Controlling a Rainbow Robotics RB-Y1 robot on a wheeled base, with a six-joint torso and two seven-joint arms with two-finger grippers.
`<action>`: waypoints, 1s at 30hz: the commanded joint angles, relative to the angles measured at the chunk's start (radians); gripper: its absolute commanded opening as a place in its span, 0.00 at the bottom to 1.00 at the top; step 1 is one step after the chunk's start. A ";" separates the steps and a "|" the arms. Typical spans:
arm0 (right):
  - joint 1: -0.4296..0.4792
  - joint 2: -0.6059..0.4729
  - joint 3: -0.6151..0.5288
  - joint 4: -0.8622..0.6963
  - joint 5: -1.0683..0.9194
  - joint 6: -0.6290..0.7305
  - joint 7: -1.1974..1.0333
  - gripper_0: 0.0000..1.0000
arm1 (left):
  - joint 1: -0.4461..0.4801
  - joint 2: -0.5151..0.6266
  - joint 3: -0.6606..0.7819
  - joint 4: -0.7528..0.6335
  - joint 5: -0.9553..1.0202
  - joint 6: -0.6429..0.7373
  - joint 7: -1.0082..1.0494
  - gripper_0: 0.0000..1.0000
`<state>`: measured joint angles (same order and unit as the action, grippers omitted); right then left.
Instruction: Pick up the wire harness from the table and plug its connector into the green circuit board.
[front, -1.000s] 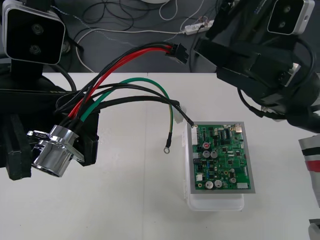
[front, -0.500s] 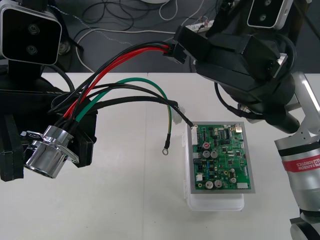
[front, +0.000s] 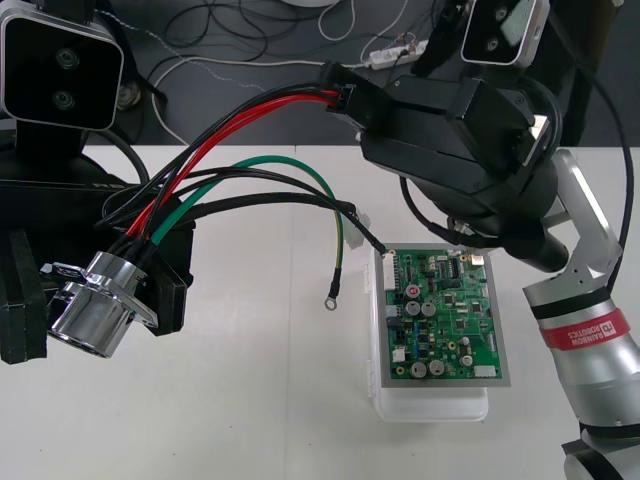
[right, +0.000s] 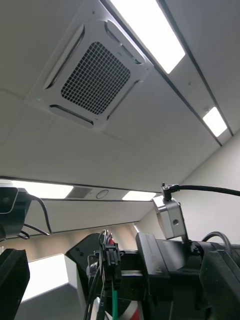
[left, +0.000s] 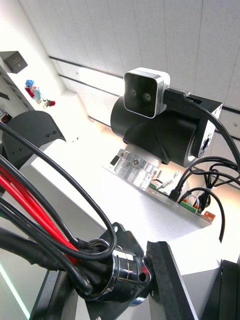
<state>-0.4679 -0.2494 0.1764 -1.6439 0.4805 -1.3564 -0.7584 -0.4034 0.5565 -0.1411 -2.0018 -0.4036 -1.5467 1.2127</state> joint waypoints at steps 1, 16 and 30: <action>-0.037 0.018 0.083 -0.039 -0.056 0.016 0.014 1.00 | 0.014 -0.026 -0.015 -0.034 -0.003 -0.024 -0.061 0.00; -0.037 0.018 0.092 -0.090 -0.056 0.065 0.027 1.00 | 0.014 -0.052 -0.014 -0.034 -0.027 -0.024 -0.056 0.00; -0.034 0.018 0.092 -0.096 -0.056 0.056 0.034 0.75 | 0.015 -0.052 -0.014 -0.034 -0.027 -0.024 -0.054 0.00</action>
<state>-0.4689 -0.2492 0.2482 -1.6977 0.4395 -1.3000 -0.7579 -0.4034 0.5225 -0.1411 -2.0021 -0.4263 -1.5467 1.2127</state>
